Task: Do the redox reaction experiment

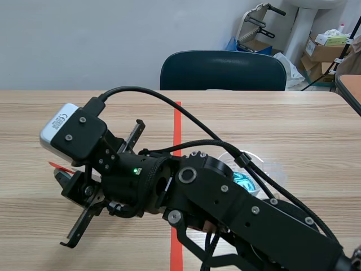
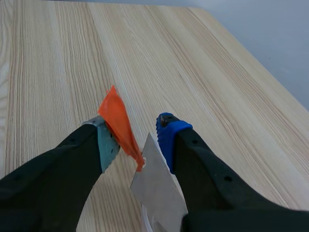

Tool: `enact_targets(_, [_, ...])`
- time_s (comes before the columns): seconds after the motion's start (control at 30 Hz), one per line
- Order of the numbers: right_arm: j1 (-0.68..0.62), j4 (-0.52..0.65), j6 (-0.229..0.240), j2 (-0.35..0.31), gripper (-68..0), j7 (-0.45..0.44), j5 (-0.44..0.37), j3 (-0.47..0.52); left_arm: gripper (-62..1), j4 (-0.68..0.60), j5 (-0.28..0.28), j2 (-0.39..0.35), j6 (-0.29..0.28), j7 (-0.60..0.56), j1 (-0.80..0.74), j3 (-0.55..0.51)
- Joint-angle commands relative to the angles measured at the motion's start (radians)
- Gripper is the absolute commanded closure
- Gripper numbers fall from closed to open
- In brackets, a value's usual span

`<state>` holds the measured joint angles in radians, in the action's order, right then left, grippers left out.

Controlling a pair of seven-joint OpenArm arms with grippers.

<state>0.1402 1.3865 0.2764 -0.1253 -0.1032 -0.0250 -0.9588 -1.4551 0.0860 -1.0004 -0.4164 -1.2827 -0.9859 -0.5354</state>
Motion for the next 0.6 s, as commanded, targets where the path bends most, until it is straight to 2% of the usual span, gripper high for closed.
enact_targets(0.0, [0.012, 0.032, 0.000, -0.003, -13.4, -0.017, -0.004, 0.004, -62.3, -0.007, -0.013, 0.002, 0.003, 0.001, 0.003, 0.002])
enact_targets(0.2, [0.012, 0.075, 0.000, -0.022, -1.1, -0.018, -0.004, 0.005, -62.3, -0.006, 0.017, 0.003, 0.019, 0.054, 0.003, 0.002])
enact_targets(0.3, [0.013, 0.101, 0.001, -0.037, -0.9, -0.018, -0.004, 0.005, -62.3, -0.005, 0.039, 0.003, 0.029, 0.076, 0.003, 0.002])
enact_targets(0.57, [0.012, 0.138, 0.004, -0.063, -0.9, -0.006, -0.004, 0.012, -62.3, 0.000, 0.038, 0.003, 0.028, 0.093, 0.003, 0.002])
